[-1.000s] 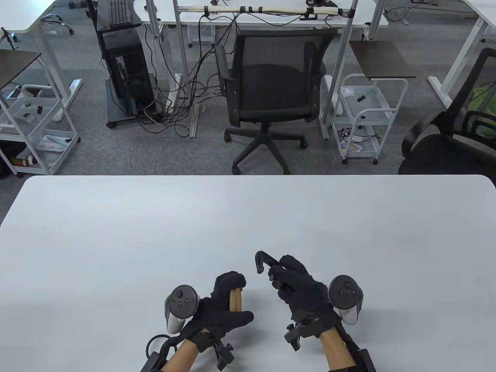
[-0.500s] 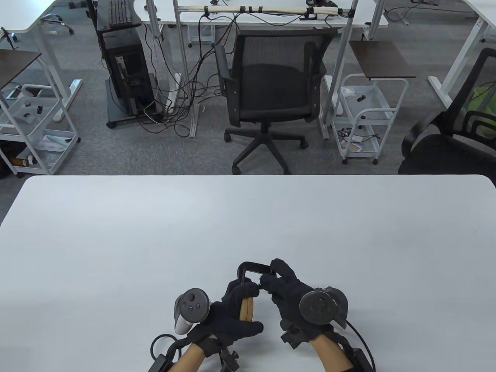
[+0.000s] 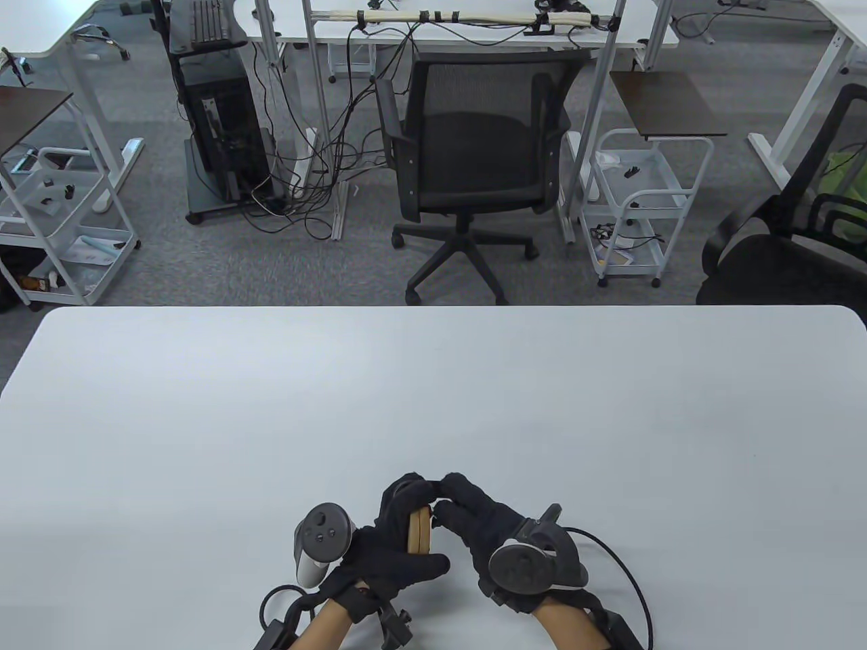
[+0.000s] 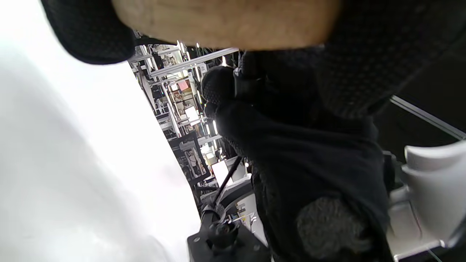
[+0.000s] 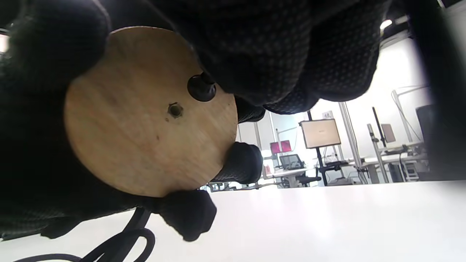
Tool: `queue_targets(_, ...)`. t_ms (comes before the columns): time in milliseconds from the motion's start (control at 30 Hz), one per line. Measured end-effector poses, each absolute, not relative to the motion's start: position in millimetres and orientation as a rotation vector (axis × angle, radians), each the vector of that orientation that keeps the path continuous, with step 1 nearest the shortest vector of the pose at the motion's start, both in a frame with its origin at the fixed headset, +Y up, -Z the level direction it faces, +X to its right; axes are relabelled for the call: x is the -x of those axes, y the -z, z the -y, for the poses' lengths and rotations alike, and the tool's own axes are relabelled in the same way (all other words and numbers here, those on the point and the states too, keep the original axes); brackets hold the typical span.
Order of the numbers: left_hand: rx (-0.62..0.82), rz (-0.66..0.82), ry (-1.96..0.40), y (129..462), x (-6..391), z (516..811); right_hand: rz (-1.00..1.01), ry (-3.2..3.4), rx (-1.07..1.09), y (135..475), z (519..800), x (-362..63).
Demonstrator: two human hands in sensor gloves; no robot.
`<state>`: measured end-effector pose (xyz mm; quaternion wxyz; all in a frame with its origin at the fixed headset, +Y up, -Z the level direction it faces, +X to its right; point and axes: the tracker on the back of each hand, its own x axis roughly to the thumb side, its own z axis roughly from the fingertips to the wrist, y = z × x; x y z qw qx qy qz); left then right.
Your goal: Screw the clamp shut
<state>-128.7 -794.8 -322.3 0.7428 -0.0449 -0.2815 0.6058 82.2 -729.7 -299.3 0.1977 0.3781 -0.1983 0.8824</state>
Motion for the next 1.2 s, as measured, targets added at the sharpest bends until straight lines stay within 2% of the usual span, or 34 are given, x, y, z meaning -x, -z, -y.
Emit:
queue_targets(67, 0.151, 0.622, -1.392, 324, 129, 797, 0.526, -2.454, -1.055, 300, 731, -84)
queue_targets(200, 0.159, 0.607, -1.440, 326, 131, 798, 0.460, -2.466, -1.067, 302, 732, -85)
queue_targets(367, 0.126, 0.545, -1.575, 326, 143, 797, 0.623, -2.531, -0.977, 297, 711, -99)
queue_targets(500, 0.102, 0.506, -1.671, 328, 154, 796, 0.603, -2.440, -0.852, 303, 696, -112)
queue_targets(567, 0.104, 0.496, -1.728, 328, 156, 797, 0.680, -2.492, -0.822, 305, 692, -115)
queue_targets(633, 0.109, 0.482, -1.766, 328, 158, 800, 0.731, -2.514, -0.777, 308, 697, -120)
queue_targets(733, 0.143, 0.472, -1.831, 327, 158, 804, 0.722, -2.434, -0.704, 314, 728, -129)
queue_targets(800, 0.171, 0.485, -1.834, 328, 157, 805, 0.527, -2.429, -0.748, 316, 744, -131)
queue_targets(833, 0.170, 0.486, -1.832, 328, 156, 805, 0.517, -2.439, -0.751, 315, 747, -132)
queue_targets(1200, 0.210, 0.513, -1.798, 323, 149, 805, 0.475, -2.401, -0.775, 309, 752, -134)
